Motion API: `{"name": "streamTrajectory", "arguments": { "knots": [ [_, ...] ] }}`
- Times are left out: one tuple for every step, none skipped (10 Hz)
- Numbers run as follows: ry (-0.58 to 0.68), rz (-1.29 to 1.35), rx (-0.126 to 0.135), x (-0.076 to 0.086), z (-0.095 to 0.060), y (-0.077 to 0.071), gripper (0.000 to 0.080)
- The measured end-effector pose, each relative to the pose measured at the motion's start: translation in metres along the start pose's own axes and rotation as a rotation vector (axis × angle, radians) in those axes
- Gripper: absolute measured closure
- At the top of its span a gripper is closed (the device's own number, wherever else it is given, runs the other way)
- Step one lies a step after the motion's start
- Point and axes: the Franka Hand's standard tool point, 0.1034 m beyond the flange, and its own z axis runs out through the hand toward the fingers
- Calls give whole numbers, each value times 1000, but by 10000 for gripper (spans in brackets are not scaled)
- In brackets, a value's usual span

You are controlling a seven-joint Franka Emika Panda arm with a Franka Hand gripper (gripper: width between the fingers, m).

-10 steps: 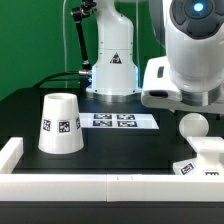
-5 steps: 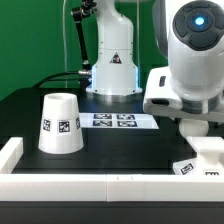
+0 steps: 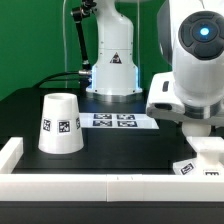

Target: Assemble lamp

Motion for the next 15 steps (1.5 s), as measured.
{"name": "streamTrajectory", "arguments": {
  "knots": [
    [0, -4, 2, 1, -1, 1, 223],
    [0, -13, 4, 2, -1, 3, 223],
    [1, -17, 8, 3, -3, 5, 223],
    [2, -25, 10, 4, -4, 7, 223],
    [6, -33, 12, 5, -8, 9, 223],
    [11, -38, 18, 5, -20, 10, 223],
    [12, -47, 26, 4, -39, 9, 223],
    [19, -57, 37, 5, -56, 9, 223],
    [27, -62, 47, 6, -71, 11, 222],
    [34, -63, 58, 5, -87, 14, 222],
    [41, -64, 66, 5, -103, 15, 222],
    [73, -63, 72, 11, -101, 12, 222],
    [151, -64, 82, 18, -104, 8, 222],
    [237, -64, 92, 18, -107, 6, 222],
    [300, -78, 91, 15, -108, 7, 222]
  ]
}}
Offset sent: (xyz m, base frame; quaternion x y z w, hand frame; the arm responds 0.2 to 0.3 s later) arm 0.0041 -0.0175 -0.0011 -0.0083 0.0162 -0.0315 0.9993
